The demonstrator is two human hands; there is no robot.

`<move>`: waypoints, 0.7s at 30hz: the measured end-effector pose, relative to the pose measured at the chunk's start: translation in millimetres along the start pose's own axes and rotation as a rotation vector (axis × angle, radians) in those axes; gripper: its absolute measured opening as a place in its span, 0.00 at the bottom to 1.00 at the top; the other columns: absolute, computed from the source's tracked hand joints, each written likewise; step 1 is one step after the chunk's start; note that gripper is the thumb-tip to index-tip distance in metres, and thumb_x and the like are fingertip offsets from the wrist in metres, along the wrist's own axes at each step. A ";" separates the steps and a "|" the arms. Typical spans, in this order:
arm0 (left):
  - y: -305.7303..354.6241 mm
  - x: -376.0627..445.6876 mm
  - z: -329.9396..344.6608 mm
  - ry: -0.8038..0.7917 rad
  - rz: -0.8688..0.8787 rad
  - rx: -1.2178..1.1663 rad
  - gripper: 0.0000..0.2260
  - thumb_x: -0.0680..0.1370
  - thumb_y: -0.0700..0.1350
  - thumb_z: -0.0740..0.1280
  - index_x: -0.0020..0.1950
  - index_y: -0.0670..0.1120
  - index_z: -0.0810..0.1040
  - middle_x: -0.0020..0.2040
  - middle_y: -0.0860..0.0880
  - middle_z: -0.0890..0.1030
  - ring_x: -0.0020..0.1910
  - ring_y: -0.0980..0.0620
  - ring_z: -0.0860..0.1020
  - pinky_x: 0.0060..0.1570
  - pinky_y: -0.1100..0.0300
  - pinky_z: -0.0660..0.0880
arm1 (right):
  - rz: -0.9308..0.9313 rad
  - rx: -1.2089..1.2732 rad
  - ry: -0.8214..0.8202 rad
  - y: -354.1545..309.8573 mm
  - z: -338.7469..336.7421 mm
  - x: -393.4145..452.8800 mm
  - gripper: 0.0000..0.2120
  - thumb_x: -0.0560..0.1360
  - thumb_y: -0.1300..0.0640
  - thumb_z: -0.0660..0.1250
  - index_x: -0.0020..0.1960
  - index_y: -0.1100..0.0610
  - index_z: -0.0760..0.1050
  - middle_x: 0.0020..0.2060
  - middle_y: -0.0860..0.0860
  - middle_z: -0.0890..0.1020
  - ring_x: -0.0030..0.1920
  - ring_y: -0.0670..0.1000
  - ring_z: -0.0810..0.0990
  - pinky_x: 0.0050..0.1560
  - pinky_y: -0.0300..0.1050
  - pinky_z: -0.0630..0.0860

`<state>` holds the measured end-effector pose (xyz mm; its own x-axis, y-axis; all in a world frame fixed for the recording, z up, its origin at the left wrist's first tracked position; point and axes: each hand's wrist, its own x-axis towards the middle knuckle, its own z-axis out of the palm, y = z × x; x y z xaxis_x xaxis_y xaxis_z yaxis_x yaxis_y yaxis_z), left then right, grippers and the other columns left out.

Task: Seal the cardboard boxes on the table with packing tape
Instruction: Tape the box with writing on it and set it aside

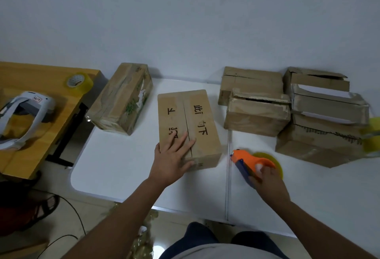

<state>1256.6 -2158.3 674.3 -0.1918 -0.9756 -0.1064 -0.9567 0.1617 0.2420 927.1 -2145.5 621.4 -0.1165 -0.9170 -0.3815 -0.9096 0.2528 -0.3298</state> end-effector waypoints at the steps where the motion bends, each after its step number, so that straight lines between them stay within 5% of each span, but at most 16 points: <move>1: 0.8 0.7 0.2 -0.010 0.004 0.004 0.32 0.76 0.70 0.50 0.79 0.65 0.49 0.81 0.60 0.50 0.81 0.49 0.45 0.72 0.37 0.57 | -0.038 -0.057 -0.018 0.3 2.0 1.3 0.22 0.77 0.44 0.65 0.63 0.58 0.68 0.56 0.55 0.76 0.54 0.55 0.78 0.50 0.48 0.75; 8: 13.6 0.1 0.3 -0.067 0.088 0.018 0.33 0.79 0.64 0.61 0.80 0.65 0.48 0.81 0.61 0.47 0.80 0.50 0.42 0.73 0.37 0.54 | -0.021 -0.189 -0.121 0.4 19.2 26.1 0.15 0.78 0.42 0.57 0.50 0.53 0.71 0.52 0.59 0.80 0.50 0.60 0.79 0.52 0.56 0.75; 12: 11.2 0.4 2.8 -0.066 0.132 0.022 0.32 0.79 0.66 0.58 0.80 0.64 0.50 0.81 0.60 0.48 0.80 0.50 0.44 0.72 0.37 0.55 | 0.027 -0.133 -0.126 -11.1 -0.8 11.2 0.11 0.82 0.49 0.55 0.52 0.57 0.66 0.47 0.56 0.78 0.42 0.54 0.76 0.42 0.48 0.72; 15: 10.2 3.0 2.6 -0.047 0.148 0.027 0.31 0.78 0.69 0.53 0.80 0.64 0.51 0.81 0.59 0.51 0.80 0.48 0.47 0.70 0.36 0.58 | 0.020 0.142 -0.032 -14.8 -24.5 7.3 0.11 0.84 0.54 0.53 0.56 0.60 0.69 0.44 0.57 0.79 0.41 0.55 0.78 0.44 0.50 0.75; 18: 11.7 5.2 2.4 -0.035 0.152 0.028 0.31 0.78 0.71 0.48 0.80 0.64 0.52 0.81 0.59 0.52 0.80 0.49 0.48 0.70 0.37 0.59 | 0.134 0.547 0.036 -21.8 -49.4 9.3 0.14 0.84 0.56 0.54 0.63 0.61 0.72 0.53 0.61 0.80 0.51 0.60 0.79 0.49 0.51 0.73; 21: 12.7 9.4 3.6 -0.033 0.152 0.029 0.31 0.78 0.71 0.47 0.80 0.65 0.50 0.81 0.59 0.52 0.80 0.49 0.47 0.70 0.38 0.59 | 0.255 0.873 0.042 -36.0 -80.7 4.9 0.10 0.82 0.53 0.58 0.55 0.55 0.75 0.54 0.58 0.81 0.51 0.57 0.79 0.54 0.53 0.74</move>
<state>1241.9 -2164.9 672.9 -0.3416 -0.9342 -0.1026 -0.9219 0.3118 0.2298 927.1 -2184.0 701.1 -0.3030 -0.8074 -0.5063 -0.2308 0.5776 -0.7830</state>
